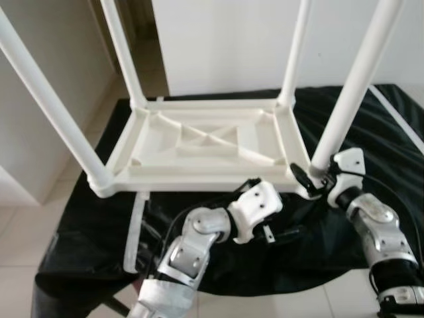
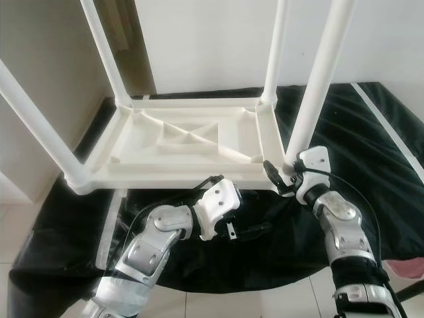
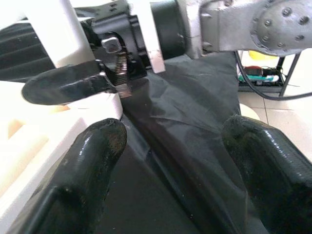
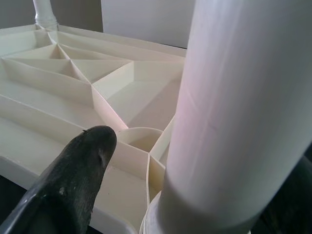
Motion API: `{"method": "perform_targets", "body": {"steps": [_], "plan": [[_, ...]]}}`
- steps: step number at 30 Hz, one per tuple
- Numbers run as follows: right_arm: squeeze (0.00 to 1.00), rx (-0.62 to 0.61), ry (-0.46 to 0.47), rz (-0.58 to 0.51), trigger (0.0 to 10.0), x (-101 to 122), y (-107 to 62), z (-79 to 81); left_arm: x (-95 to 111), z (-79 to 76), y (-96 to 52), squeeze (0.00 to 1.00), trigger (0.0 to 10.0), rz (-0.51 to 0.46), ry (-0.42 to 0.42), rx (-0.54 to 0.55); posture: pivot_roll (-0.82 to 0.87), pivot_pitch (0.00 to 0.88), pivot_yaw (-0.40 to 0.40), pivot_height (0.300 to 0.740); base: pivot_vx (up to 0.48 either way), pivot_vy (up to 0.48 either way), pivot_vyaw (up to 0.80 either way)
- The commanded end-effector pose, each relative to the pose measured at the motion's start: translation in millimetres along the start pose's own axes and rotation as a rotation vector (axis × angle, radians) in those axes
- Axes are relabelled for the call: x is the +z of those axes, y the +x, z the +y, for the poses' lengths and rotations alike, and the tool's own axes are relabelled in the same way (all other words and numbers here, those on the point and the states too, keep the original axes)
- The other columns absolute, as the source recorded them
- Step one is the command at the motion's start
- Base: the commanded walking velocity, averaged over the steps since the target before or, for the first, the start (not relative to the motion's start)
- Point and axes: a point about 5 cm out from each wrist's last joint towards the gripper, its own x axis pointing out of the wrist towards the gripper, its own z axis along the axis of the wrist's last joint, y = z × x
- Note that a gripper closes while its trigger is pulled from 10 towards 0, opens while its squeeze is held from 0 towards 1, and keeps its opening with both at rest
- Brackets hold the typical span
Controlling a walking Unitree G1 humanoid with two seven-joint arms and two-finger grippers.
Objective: Building children table
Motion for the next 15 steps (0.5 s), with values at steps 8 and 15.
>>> {"method": "perform_targets", "body": {"steps": [8, 15], "plan": [[0.00, 0.091, -0.028, 0.067, 0.0, -13.9, 7.4, 10.3, 1.5, 11.8, 0.4, 0.00, 10.0, -0.023, -0.010, 0.286, -0.04, 0.000, 0.046, 0.740, 0.000, 0.000, 0.00], [0.00, 0.070, -0.023, 0.082, 0.0, -19.6, 2.5, 7.6, 1.5, 14.3, -1.4, 0.00, 10.0, -0.020, 0.000, 0.286, -0.04, 0.000, 0.058, 0.740, 0.000, 0.000, 0.00]]}}
